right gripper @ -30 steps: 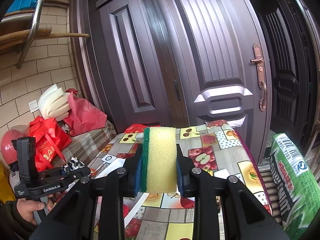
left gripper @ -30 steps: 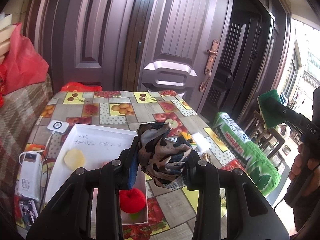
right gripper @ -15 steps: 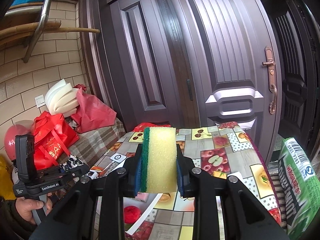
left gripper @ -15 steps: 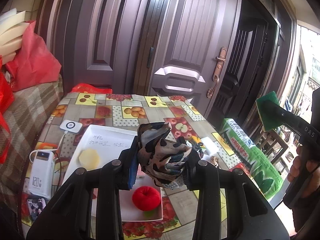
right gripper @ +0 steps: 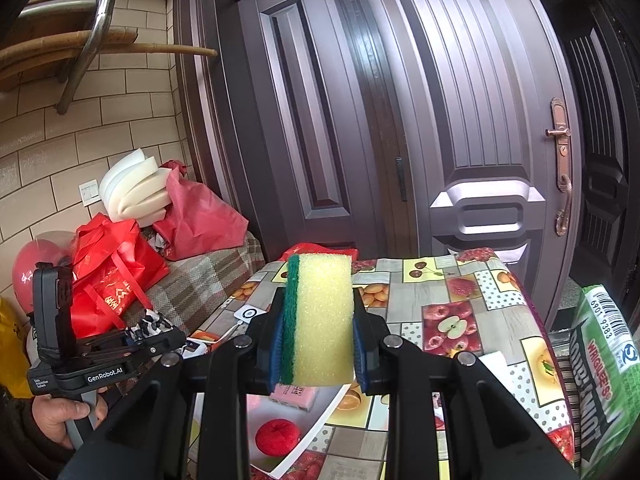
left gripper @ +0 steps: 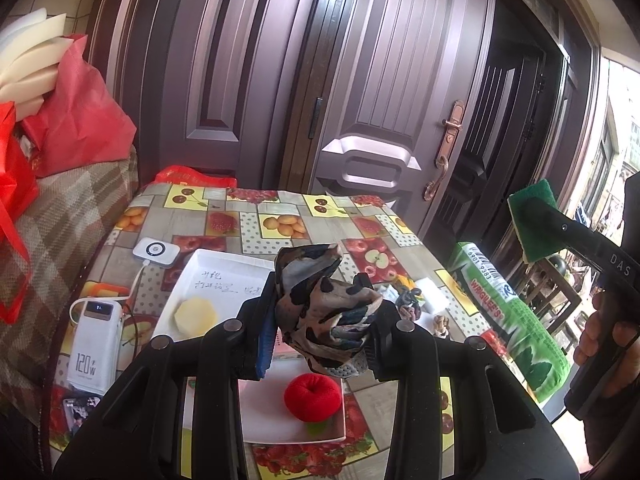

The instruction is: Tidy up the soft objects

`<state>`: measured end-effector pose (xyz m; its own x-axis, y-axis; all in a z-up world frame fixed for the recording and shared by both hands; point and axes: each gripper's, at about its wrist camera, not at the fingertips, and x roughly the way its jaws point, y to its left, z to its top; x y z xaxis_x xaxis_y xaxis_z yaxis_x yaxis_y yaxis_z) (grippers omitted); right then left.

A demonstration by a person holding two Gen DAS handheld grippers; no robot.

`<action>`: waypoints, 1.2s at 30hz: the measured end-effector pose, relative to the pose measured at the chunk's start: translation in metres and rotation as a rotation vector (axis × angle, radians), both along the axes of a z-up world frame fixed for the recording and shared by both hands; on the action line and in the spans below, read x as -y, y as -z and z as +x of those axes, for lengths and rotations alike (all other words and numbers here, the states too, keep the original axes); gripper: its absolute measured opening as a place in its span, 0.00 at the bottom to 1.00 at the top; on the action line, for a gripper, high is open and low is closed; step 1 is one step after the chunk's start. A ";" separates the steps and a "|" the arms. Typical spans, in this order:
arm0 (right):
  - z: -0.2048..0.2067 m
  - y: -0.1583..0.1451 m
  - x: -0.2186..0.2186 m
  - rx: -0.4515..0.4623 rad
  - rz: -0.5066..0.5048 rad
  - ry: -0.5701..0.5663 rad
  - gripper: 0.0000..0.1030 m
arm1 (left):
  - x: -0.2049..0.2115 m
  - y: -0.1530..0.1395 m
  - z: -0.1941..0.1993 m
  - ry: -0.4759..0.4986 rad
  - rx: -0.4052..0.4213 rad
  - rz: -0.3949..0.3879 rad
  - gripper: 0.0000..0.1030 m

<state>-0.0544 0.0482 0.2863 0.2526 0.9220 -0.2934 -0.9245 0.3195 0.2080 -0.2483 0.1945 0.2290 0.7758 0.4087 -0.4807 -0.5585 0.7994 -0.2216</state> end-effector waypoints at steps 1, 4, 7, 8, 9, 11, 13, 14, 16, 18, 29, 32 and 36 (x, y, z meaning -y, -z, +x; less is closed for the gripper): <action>-0.001 0.000 -0.002 0.001 -0.002 -0.003 0.26 | -0.001 0.000 0.000 -0.001 0.000 -0.002 0.34; -0.002 0.002 -0.006 0.003 -0.008 -0.011 0.26 | -0.004 0.002 0.000 -0.004 -0.001 -0.008 0.34; -0.004 0.004 -0.011 0.002 -0.016 -0.016 0.26 | -0.006 0.004 0.002 -0.005 -0.002 -0.013 0.34; -0.004 0.004 -0.013 0.002 -0.020 -0.018 0.26 | -0.007 0.004 0.003 -0.005 -0.002 -0.014 0.34; -0.004 0.005 -0.014 0.002 -0.022 -0.020 0.26 | -0.008 0.005 0.004 -0.006 -0.002 -0.015 0.34; -0.003 0.007 -0.017 0.000 -0.028 -0.024 0.26 | -0.010 0.006 0.004 -0.007 -0.004 -0.020 0.34; -0.002 0.008 -0.021 -0.002 -0.032 -0.027 0.26 | -0.011 0.008 0.005 -0.010 -0.006 -0.024 0.34; -0.002 0.008 -0.023 -0.002 -0.036 -0.030 0.26 | -0.012 0.009 0.006 -0.012 -0.007 -0.026 0.34; -0.001 0.010 -0.028 -0.003 -0.043 -0.035 0.26 | -0.014 0.011 0.007 -0.016 -0.008 -0.032 0.34; -0.001 0.012 -0.033 -0.005 -0.048 -0.040 0.26 | -0.017 0.013 0.008 -0.020 -0.010 -0.038 0.34; -0.002 0.027 -0.059 -0.021 -0.096 -0.081 0.26 | -0.036 0.027 0.015 -0.033 -0.021 -0.075 0.34; -0.002 0.031 -0.065 -0.025 -0.109 -0.090 0.26 | -0.039 0.030 0.017 -0.036 -0.024 -0.083 0.34; -0.003 0.036 -0.074 -0.030 -0.124 -0.100 0.26 | -0.045 0.036 0.019 -0.040 -0.030 -0.096 0.34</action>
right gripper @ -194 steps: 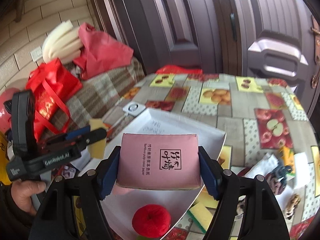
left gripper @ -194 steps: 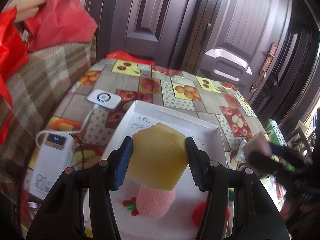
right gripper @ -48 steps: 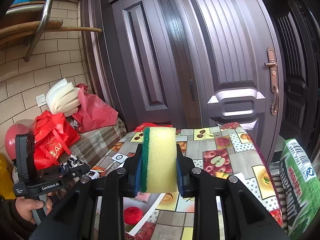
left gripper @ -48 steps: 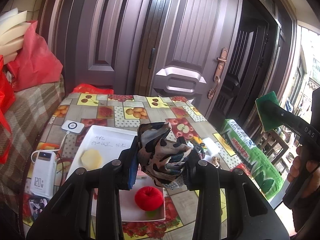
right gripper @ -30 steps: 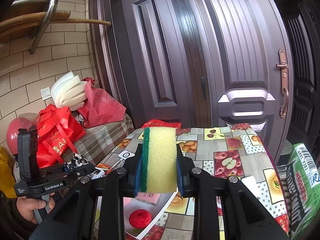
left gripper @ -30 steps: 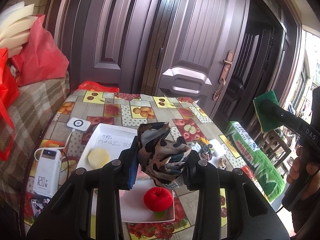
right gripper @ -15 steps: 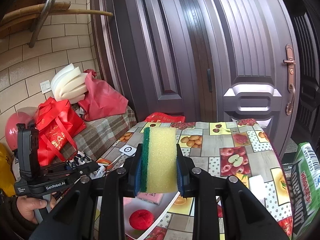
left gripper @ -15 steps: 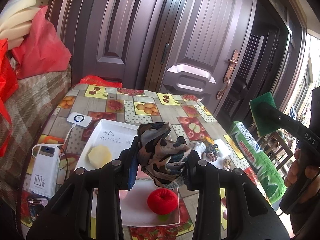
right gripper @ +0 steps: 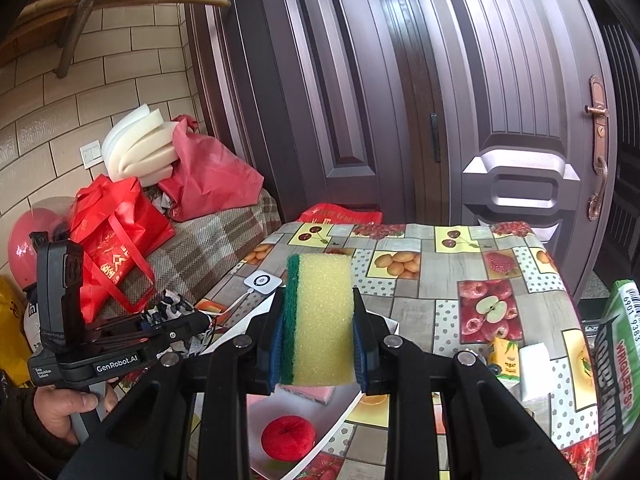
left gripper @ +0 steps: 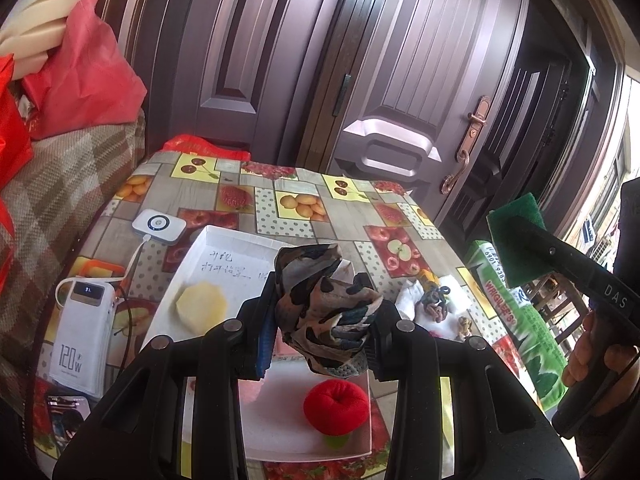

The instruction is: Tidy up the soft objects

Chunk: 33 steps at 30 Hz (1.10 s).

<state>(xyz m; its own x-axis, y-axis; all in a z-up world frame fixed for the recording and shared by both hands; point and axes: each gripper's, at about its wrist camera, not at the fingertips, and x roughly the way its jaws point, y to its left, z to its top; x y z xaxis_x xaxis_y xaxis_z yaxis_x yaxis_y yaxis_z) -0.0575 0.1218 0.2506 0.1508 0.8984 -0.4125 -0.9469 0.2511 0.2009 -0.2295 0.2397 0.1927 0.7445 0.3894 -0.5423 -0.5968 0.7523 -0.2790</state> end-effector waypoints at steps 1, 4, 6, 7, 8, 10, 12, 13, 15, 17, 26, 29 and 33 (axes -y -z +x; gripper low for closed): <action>0.000 0.002 -0.002 -0.002 -0.004 -0.003 0.26 | -0.002 0.002 0.000 -0.002 -0.002 -0.004 0.34; 0.000 0.007 -0.008 -0.009 -0.018 -0.011 0.26 | -0.008 0.006 0.001 -0.007 -0.005 -0.014 0.34; -0.001 0.010 -0.013 -0.011 -0.028 -0.015 0.26 | -0.015 0.008 0.000 -0.020 -0.004 -0.019 0.34; -0.001 0.012 -0.017 -0.013 -0.036 -0.020 0.26 | -0.021 0.010 -0.002 -0.033 -0.001 -0.027 0.34; -0.002 0.014 -0.019 -0.014 -0.041 -0.023 0.26 | -0.026 0.011 -0.004 -0.046 0.002 -0.036 0.34; -0.003 0.018 -0.026 -0.018 -0.054 -0.033 0.26 | -0.039 0.016 -0.010 -0.079 0.004 -0.063 0.34; -0.005 0.025 -0.034 -0.024 -0.071 -0.045 0.26 | -0.049 0.023 -0.013 -0.102 0.002 -0.085 0.34; -0.006 0.029 -0.038 -0.034 -0.081 -0.052 0.26 | -0.053 0.027 -0.012 -0.107 -0.006 -0.094 0.34; -0.008 0.037 -0.047 -0.058 -0.100 -0.067 0.26 | -0.054 0.033 -0.009 -0.101 -0.018 -0.099 0.34; -0.011 0.047 -0.058 -0.083 -0.126 -0.090 0.26 | -0.054 0.041 -0.002 -0.088 -0.033 -0.105 0.34; -0.021 0.100 -0.108 -0.129 -0.261 -0.139 0.26 | -0.072 0.076 0.010 -0.123 -0.052 -0.170 0.41; -0.022 0.111 -0.115 -0.115 -0.277 -0.134 0.28 | -0.077 0.081 0.010 -0.150 -0.056 -0.168 0.76; -0.018 0.123 -0.127 -0.124 -0.290 -0.132 0.34 | -0.087 0.086 0.007 -0.249 -0.084 -0.132 0.86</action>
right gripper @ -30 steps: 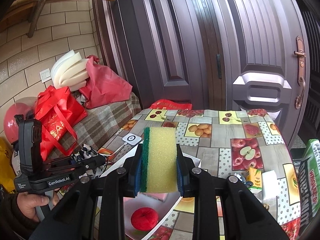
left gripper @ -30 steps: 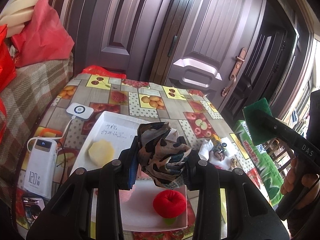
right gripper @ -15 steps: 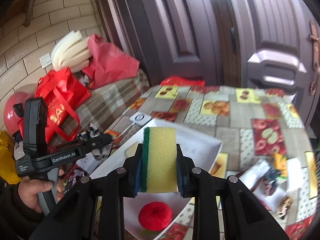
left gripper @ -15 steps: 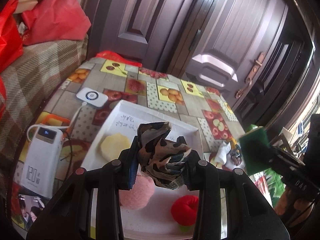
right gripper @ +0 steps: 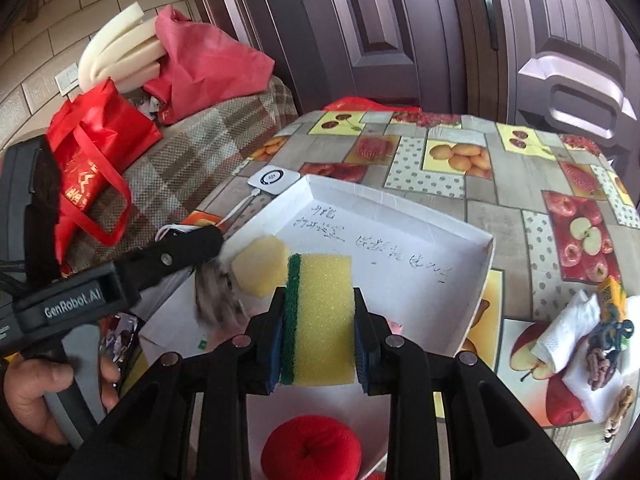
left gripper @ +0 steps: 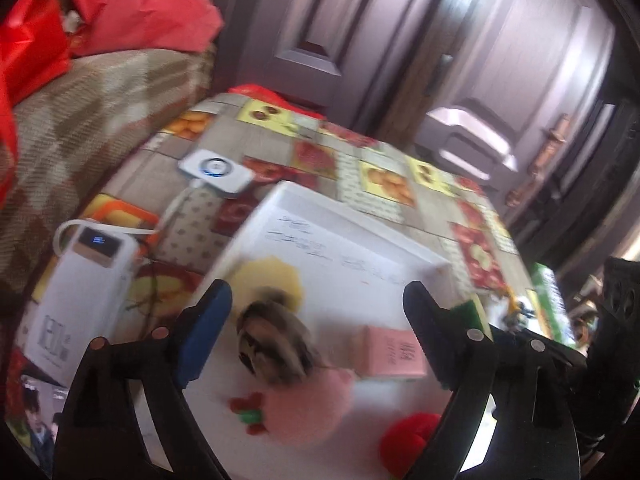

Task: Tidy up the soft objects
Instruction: 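Open the left tool to drop the scrunchie while the right tool releases the scrub sponge into the tray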

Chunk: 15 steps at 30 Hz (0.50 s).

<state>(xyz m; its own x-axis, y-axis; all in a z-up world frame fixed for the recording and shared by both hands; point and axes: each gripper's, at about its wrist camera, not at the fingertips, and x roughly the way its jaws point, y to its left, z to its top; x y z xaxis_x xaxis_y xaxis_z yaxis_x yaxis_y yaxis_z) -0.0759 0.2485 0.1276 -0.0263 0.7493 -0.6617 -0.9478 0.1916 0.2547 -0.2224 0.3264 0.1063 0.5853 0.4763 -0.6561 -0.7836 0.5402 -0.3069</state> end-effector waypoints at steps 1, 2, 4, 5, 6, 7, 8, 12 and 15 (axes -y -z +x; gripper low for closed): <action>0.001 0.003 -0.003 -0.006 -0.008 -0.005 0.52 | -0.002 0.002 -0.001 -0.011 -0.003 -0.001 0.86; 0.001 0.008 -0.005 -0.007 -0.016 -0.009 0.80 | -0.005 0.004 -0.003 -0.020 -0.003 -0.005 0.86; -0.001 0.010 -0.006 0.001 -0.012 -0.007 0.97 | -0.007 0.006 -0.006 -0.033 -0.008 -0.009 0.86; -0.003 0.011 -0.005 0.009 -0.006 -0.006 1.00 | -0.008 0.007 -0.007 -0.037 -0.013 -0.009 0.86; -0.003 0.012 -0.005 0.014 -0.008 -0.008 1.00 | -0.009 0.008 -0.008 -0.042 -0.017 -0.009 0.86; -0.004 0.012 -0.005 0.017 -0.012 -0.009 1.00 | -0.009 0.008 -0.008 -0.044 -0.019 -0.011 0.86; -0.004 0.013 -0.005 0.018 -0.019 -0.010 1.00 | -0.008 0.009 -0.008 -0.045 -0.020 -0.014 0.86; -0.005 0.012 -0.002 0.022 -0.026 -0.008 1.00 | -0.004 0.007 -0.008 -0.040 -0.029 -0.013 0.86; -0.006 0.010 0.001 0.024 -0.022 0.001 1.00 | -0.001 0.003 -0.006 -0.033 -0.028 -0.008 0.86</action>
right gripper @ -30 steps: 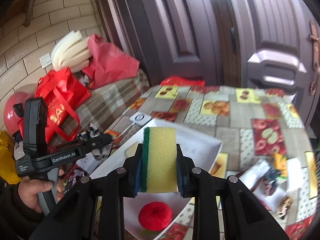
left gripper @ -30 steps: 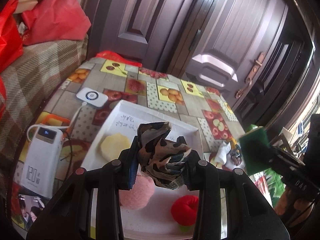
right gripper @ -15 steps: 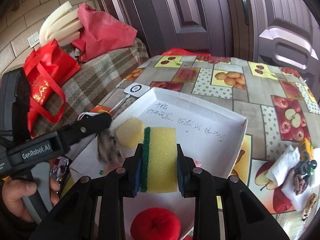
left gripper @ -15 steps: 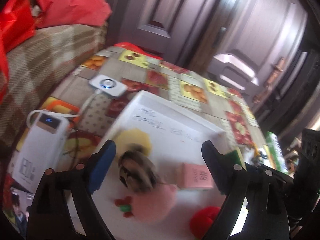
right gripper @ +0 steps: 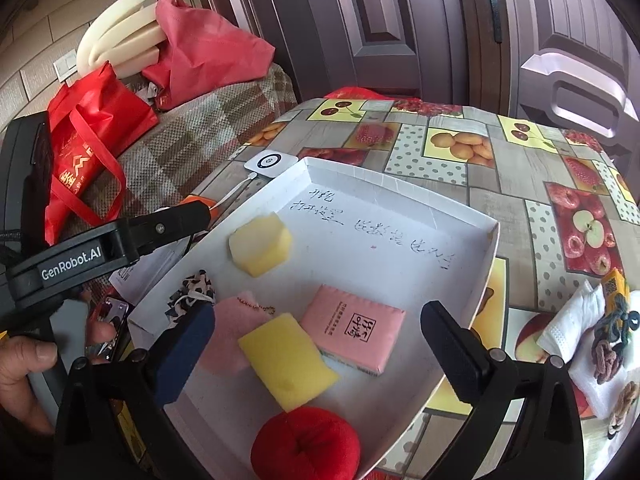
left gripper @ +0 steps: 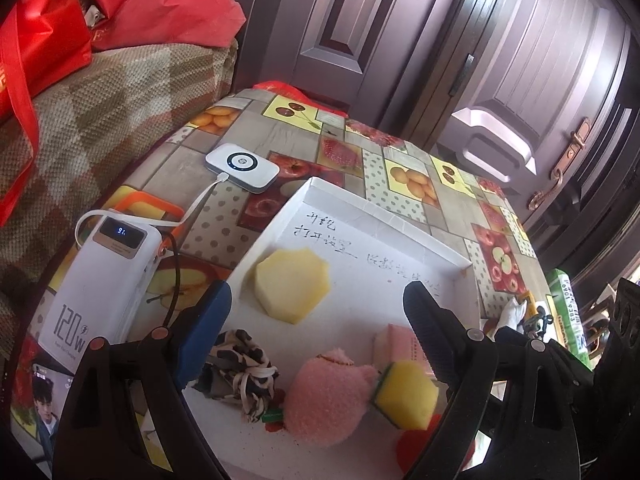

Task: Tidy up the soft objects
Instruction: 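Open the left tool to drop the scrunchie while the right tool releases the scrub sponge into the tray, then grasp the braided beige scrunchie with the right tool while the left tool grasps the navy knit scrunchie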

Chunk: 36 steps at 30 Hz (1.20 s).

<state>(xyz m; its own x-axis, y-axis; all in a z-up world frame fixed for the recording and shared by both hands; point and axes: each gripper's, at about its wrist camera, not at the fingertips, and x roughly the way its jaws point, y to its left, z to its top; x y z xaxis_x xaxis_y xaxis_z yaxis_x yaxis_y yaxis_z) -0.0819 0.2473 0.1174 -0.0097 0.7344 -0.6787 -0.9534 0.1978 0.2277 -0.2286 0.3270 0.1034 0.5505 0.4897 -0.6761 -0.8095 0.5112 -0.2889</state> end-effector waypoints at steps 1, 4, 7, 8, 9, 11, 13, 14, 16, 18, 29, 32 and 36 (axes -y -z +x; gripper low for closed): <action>0.000 -0.001 0.002 0.001 0.002 0.002 1.00 | 0.002 -0.002 0.000 0.003 0.001 0.002 0.86; 0.001 -0.009 0.012 0.010 0.019 0.022 1.00 | 0.009 -0.012 -0.001 0.015 0.005 0.016 0.86; 0.009 -0.027 0.029 0.018 0.062 0.070 1.00 | 0.019 -0.028 -0.002 0.034 0.016 0.042 0.86; 0.014 -0.037 0.038 0.019 0.088 0.093 1.00 | 0.023 -0.035 -0.002 0.042 0.019 0.053 0.86; 0.020 -0.048 0.049 0.022 0.117 0.121 1.00 | 0.028 -0.043 -0.001 0.054 0.023 0.069 0.86; 0.031 -0.067 0.068 0.030 0.166 0.169 1.00 | 0.038 -0.057 0.001 0.073 0.029 0.096 0.86; 0.043 -0.087 0.089 0.046 0.218 0.227 1.00 | 0.050 -0.073 0.004 0.100 0.040 0.126 0.86; 0.052 -0.100 0.104 0.054 0.250 0.263 1.00 | 0.056 -0.080 0.007 0.114 0.042 0.142 0.86; 0.065 -0.121 0.127 0.077 0.297 0.321 1.00 | 0.069 -0.097 0.016 0.148 0.038 0.189 0.86; 0.080 -0.143 0.152 0.114 0.347 0.381 1.00 | 0.081 -0.116 0.025 0.176 0.044 0.236 0.86; 0.146 -0.305 0.294 0.384 0.634 0.684 1.00 | 0.133 -0.229 0.077 0.318 0.158 0.421 0.86; 0.152 -0.349 0.330 0.422 0.732 0.717 1.00 | 0.149 -0.259 0.081 0.346 0.252 0.469 0.86; 0.163 -0.358 0.354 0.394 0.767 0.721 1.00 | 0.158 -0.254 0.099 0.379 0.280 0.424 0.86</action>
